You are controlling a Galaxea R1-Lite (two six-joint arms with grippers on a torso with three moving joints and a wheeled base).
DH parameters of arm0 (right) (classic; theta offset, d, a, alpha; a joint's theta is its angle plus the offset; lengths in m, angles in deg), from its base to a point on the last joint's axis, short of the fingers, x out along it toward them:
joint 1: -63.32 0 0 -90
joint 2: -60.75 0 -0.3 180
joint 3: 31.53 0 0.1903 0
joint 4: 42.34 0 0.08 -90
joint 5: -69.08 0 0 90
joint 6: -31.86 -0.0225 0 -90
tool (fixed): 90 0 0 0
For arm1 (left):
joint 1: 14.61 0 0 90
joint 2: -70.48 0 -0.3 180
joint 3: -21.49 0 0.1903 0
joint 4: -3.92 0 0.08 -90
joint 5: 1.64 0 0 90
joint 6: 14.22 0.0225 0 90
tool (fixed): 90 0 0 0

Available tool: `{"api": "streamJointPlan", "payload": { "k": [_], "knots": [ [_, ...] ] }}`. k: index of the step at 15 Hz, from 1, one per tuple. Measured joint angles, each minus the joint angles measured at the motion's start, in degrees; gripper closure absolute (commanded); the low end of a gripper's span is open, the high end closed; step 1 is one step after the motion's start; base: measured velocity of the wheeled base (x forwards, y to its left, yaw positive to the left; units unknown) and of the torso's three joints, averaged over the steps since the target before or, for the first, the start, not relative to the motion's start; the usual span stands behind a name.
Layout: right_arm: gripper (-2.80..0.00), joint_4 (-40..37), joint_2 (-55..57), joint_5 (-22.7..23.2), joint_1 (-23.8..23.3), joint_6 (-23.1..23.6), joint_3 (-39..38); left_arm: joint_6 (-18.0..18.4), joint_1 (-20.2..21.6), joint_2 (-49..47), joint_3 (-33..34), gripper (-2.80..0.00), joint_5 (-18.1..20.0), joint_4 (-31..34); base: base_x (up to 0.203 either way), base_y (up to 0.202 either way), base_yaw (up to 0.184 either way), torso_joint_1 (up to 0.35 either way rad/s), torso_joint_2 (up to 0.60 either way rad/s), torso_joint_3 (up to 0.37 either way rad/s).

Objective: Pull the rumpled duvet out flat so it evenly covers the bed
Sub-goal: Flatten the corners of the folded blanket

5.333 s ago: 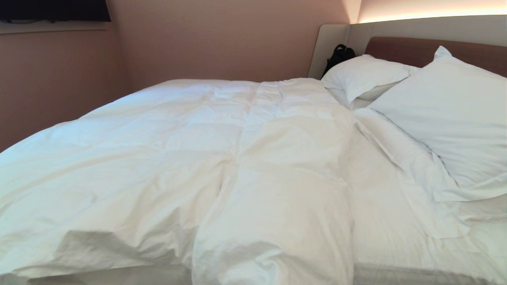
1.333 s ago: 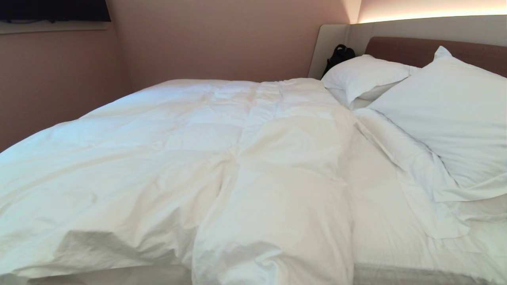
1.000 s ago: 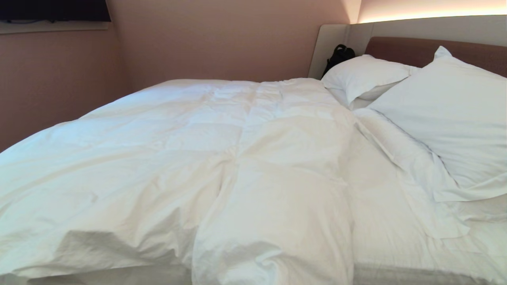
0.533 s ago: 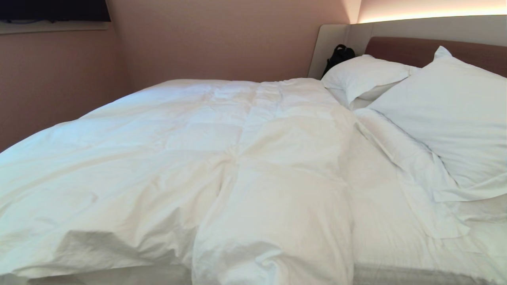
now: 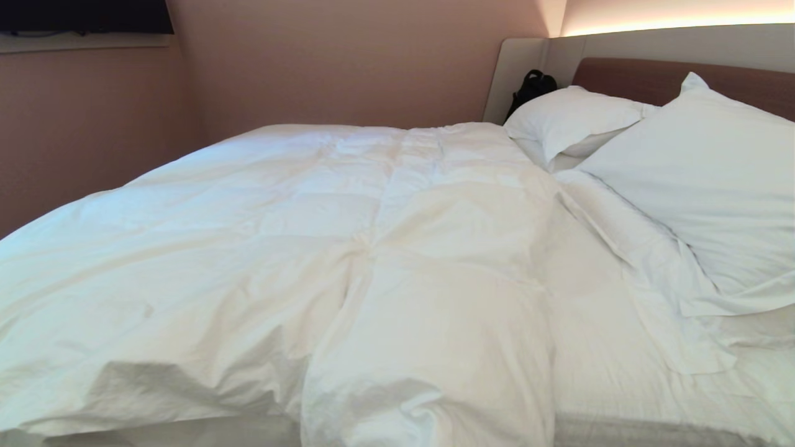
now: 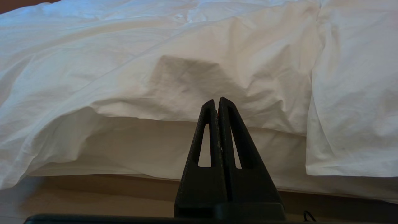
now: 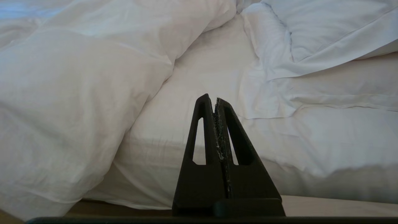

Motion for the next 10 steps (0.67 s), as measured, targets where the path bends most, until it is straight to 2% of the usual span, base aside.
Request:
{"api": "streamJointPlan", "payload": {
  "k": [4, 10],
  "knots": [
    [0.00, -0.6, 4.1, 0.0, 0.0, -0.3, 2.7, 0.0, 0.0, 0.0, 0.0, 0.00, 0.0, 0.0, 0.000, 0.000, 0.000, 0.000, 0.00, 0.000],
    [0.00, 5.1, 22.8, 0.7, 0.0, -4.5, 4.7, 0.0, 0.0, 0.0, 0.0, 0.00, 0.0, 0.0, 0.000, 0.000, 0.000, 0.000, 0.00, 0.000]
  ]
}}
